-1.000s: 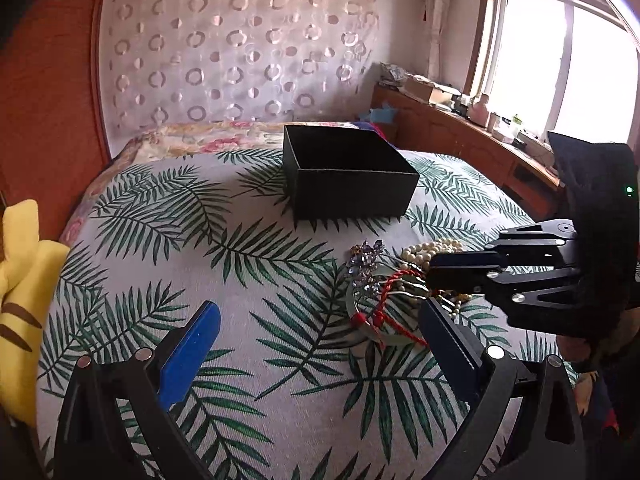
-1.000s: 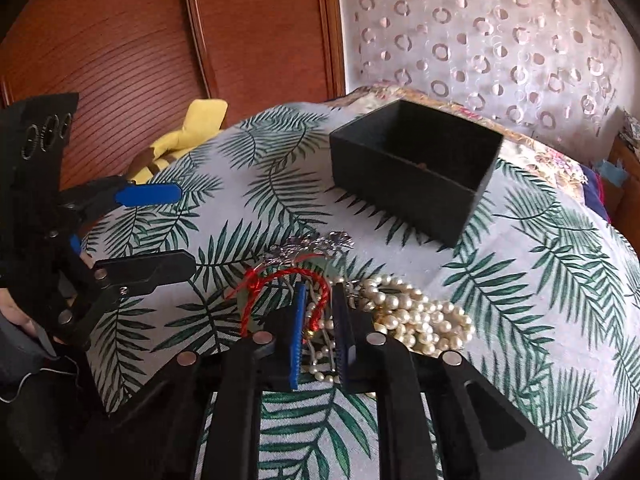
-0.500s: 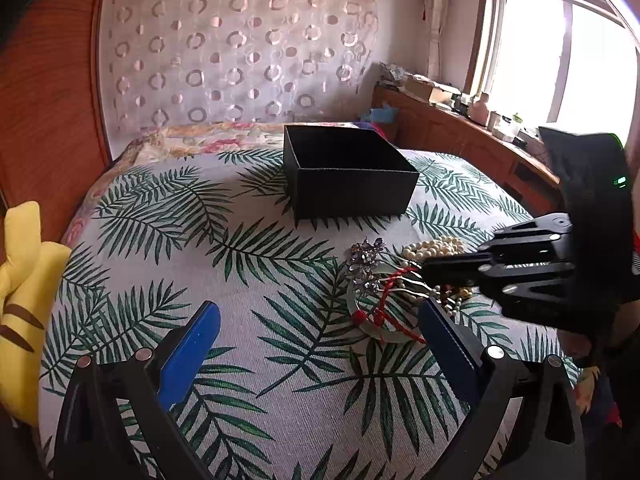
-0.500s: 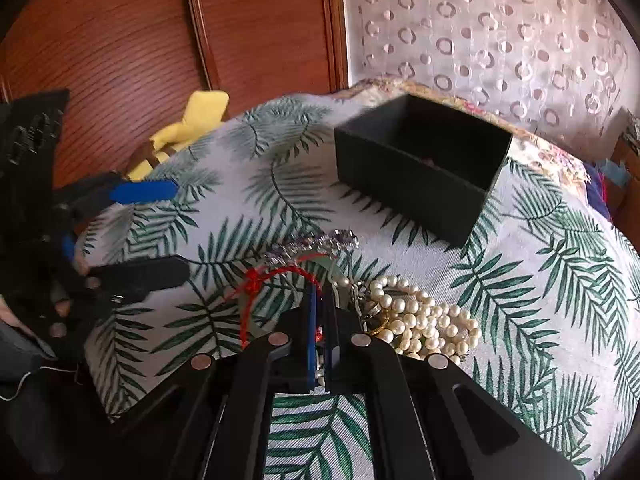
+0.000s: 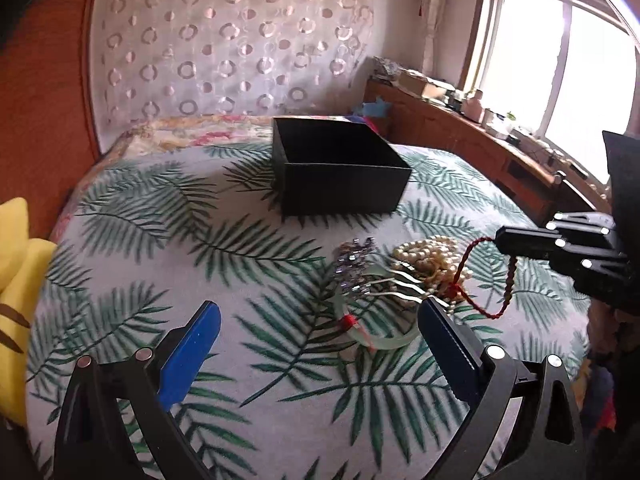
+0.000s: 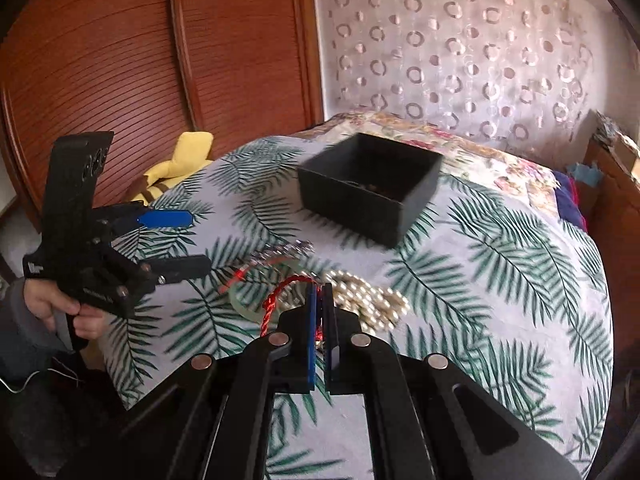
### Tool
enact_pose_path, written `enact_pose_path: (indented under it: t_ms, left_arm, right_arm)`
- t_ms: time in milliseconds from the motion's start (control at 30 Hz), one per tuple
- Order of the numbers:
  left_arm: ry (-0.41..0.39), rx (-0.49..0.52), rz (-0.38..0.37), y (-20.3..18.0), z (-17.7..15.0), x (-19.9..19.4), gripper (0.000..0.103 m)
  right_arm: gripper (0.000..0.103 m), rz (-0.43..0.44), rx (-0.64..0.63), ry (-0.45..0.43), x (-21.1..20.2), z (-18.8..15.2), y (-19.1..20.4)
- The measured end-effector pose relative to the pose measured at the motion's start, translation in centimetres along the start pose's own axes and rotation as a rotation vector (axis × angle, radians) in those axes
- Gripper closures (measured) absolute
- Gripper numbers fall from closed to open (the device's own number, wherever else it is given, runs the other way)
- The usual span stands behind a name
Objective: Organize jewelry
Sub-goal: 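Grasp the red-string bracelet with the right tool while the left tool grasps the purple crystal hairpin, then carry the red-string bracelet into the box and open the right tool while the left tool carries the hairpin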
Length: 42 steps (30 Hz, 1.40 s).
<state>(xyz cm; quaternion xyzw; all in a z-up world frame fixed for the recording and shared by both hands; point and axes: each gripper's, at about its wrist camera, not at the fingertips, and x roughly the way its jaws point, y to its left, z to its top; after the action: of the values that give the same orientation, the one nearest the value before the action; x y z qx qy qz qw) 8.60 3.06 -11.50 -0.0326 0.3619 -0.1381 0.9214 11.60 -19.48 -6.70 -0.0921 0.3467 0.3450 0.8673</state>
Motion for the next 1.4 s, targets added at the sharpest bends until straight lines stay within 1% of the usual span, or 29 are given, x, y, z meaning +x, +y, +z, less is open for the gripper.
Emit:
enact_pose_path:
  t_ms: [33, 133, 167, 233, 267, 333, 467, 500, 533, 633, 700, 733, 767, 833, 867, 1000, 1200, 1300, 1400]
  left_arm:
    - [0.009, -0.001, -0.013, -0.1, 0.2, 0.3, 0.017]
    - [0.049, 0.000, -0.047, -0.3, 0.8, 1.6, 0.030]
    - [0.059, -0.004, -0.057, -0.3, 0.9, 2.0, 0.033]
    - [0.078, -0.018, -0.086, -0.3, 1.5, 2.7, 0.042]
    - [0.087, -0.026, -0.098, -0.3, 1.7, 3.1, 0.044]
    - [0.107, -0.041, -0.110, -0.2, 2.1, 4.0, 0.052]
    - [0.126, -0.056, -0.106, -0.1, 2.9, 5.2, 0.058]
    - [0.135, -0.054, -0.099, -0.1, 3.0, 5.6, 0.062]
    - [0.142, -0.053, -0.094, -0.1, 3.0, 5.9, 0.063]
    - [0.161, -0.051, -0.088, -0.1, 2.9, 6.6, 0.065]
    - [0.159, -0.048, -0.089, -0.1, 2.9, 6.6, 0.066]
    - [0.158, -0.047, -0.093, -0.1, 2.9, 6.6, 0.075]
    - [0.158, -0.049, -0.103, -0.1, 2.9, 6.7, 0.080]
    - [0.151, -0.040, -0.090, -0.2, 2.8, 6.5, 0.081]
    - [0.147, -0.032, -0.085, -0.2, 2.8, 6.4, 0.083]
    - [0.120, -0.030, -0.068, -0.1, 2.9, 5.7, 0.083]
    - [0.059, 0.005, 0.006, 0.2, 3.8, 3.9, 0.083]
    - [0.038, 0.027, 0.037, 0.2, 4.2, 3.2, 0.083]
    - [0.026, 0.053, 0.084, 0.4, 4.4, 2.9, 0.083]
  right_arm:
    - [0.100, -0.004, 0.009, 0.000, -0.1, -0.2, -0.3]
    - [0.100, -0.018, 0.029, -0.001, -0.1, -0.9, -1.0]
    - [0.100, -0.023, 0.034, -0.002, -0.1, -1.0, -1.2]
    - [0.100, -0.028, 0.036, -0.004, 0.0, -1.3, -1.2]
    - [0.100, -0.027, 0.039, -0.006, 0.0, -1.4, -1.2]
    - [0.100, -0.023, 0.045, -0.012, -0.1, -1.5, -1.2]
    - [0.100, -0.013, 0.046, -0.022, -0.2, -1.5, -1.0]
    - [0.100, -0.011, 0.046, -0.022, -0.2, -1.5, -1.0]
    - [0.100, -0.009, 0.045, -0.023, -0.2, -1.5, -0.9]
    - [0.100, -0.006, 0.048, -0.023, -0.2, -1.6, -0.9]
    - [0.100, -0.005, 0.050, -0.023, -0.1, -1.7, -0.8]
    - [0.100, -0.004, 0.051, -0.022, -0.1, -1.6, -0.9]
    - [0.100, -0.003, 0.052, -0.023, 0.0, -1.7, -0.9]
    - [0.100, -0.003, 0.052, -0.021, 0.0, -1.6, -0.9]
    - [0.100, -0.004, 0.051, -0.021, 0.0, -1.7, -0.9]
    - [0.100, -0.007, 0.051, -0.021, 0.0, -1.7, -0.9]
    - [0.100, -0.018, 0.049, -0.028, -0.1, -1.4, -1.0]
    - [0.100, -0.021, 0.049, -0.032, -0.3, -1.1, -1.1]
    - [0.100, -0.025, 0.043, -0.034, -0.4, -0.8, -1.0]
